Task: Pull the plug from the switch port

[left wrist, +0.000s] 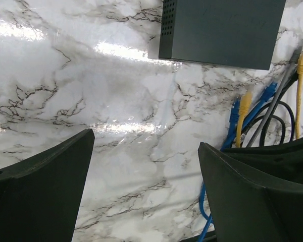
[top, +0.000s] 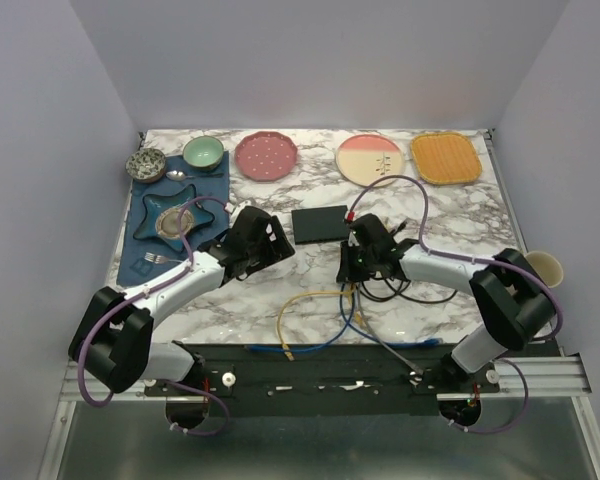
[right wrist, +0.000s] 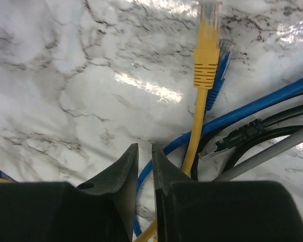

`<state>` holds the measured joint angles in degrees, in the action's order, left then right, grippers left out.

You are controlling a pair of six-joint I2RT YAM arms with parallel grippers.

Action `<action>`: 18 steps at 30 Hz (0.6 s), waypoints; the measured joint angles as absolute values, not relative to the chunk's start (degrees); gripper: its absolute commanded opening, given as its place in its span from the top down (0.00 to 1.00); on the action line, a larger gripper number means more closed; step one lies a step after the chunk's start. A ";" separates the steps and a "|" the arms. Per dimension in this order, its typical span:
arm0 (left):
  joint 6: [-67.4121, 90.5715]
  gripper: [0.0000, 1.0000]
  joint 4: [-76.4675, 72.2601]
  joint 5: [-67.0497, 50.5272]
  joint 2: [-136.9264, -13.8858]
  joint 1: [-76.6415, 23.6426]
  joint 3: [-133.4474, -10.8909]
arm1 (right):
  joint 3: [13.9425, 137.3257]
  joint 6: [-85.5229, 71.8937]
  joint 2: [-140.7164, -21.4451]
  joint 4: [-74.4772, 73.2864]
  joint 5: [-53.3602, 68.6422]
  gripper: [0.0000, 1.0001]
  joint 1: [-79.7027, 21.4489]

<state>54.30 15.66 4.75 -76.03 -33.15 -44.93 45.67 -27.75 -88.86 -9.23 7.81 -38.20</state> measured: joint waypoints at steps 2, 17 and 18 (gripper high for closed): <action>54.54 0.05 14.96 4.71 -76.01 -33.15 -43.86 | 46.28 -27.57 -91.68 -9.91 7.57 0.75 -38.20; 56.21 0.06 11.81 3.57 -76.09 -33.12 -41.65 | 53.34 -34.44 -99.50 -11.94 11.25 0.78 -24.08; 56.23 0.06 11.97 3.57 -76.09 -33.12 -41.65 | 53.34 -35.27 -99.70 -12.08 12.16 0.78 -22.35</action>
<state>56.23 11.97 3.57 -76.09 -33.12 -41.65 53.34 -35.27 -99.70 -12.08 12.16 -22.35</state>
